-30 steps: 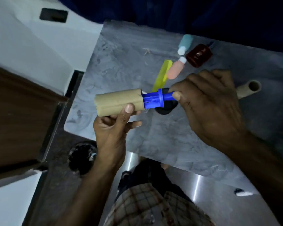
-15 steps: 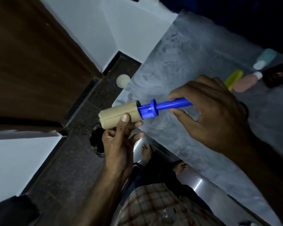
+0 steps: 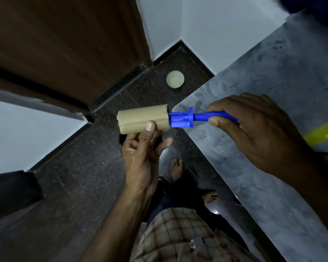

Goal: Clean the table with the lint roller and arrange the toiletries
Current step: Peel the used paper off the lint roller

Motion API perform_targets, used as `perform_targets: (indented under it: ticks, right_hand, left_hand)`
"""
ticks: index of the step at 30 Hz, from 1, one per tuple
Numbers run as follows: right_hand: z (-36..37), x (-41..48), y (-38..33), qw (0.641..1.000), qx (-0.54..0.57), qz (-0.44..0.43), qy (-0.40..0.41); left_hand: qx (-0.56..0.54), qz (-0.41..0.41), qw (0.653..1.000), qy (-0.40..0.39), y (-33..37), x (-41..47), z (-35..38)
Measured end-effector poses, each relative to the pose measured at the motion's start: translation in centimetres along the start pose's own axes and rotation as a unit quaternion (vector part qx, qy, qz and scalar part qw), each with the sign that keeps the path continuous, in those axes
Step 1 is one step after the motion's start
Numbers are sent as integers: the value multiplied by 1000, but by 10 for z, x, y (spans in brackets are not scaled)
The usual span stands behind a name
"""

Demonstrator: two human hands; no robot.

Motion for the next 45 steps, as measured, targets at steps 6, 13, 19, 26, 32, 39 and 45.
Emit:
perform_targets:
  ticks: [6, 13, 19, 26, 32, 39, 45]
  right_hand:
    - [24, 26, -21, 998, 21, -28, 43]
    - [70, 48, -37, 992, -30, -102, 61]
    - [97, 60, -19, 997, 35, -65, -20]
    - [102, 72, -28, 992, -29, -112, 52]
    - [117, 73, -28, 993, -20, -106, 57]
    - [125, 74, -17, 997, 52, -42, 43]
    - [140, 81, -26, 995, 81, -49, 26]
  left_hand:
    - [-11, 3, 998, 60, 11, 14, -39]
    - [-21, -52, 982, 183, 3, 23, -75]
    - [4, 60, 987, 150, 17, 42, -105]
    - [-71, 2, 972, 223, -4, 53, -132]
    - [-148, -59, 955, 249, -25, 63, -133]
    - [-149, -37, 944, 291, -45, 91, -173]
    - [-69, -83, 931, 349, -128, 156, -244]
Point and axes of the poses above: each hand's wrist, its own x-axis towards the middle knuckle, its own z-axis out of the palm, y = z × x, the point moved 6 cm from there along x, towards the middle knuckle, and after that the axes turned 5 degrees about -x, right-handed, at the moved point
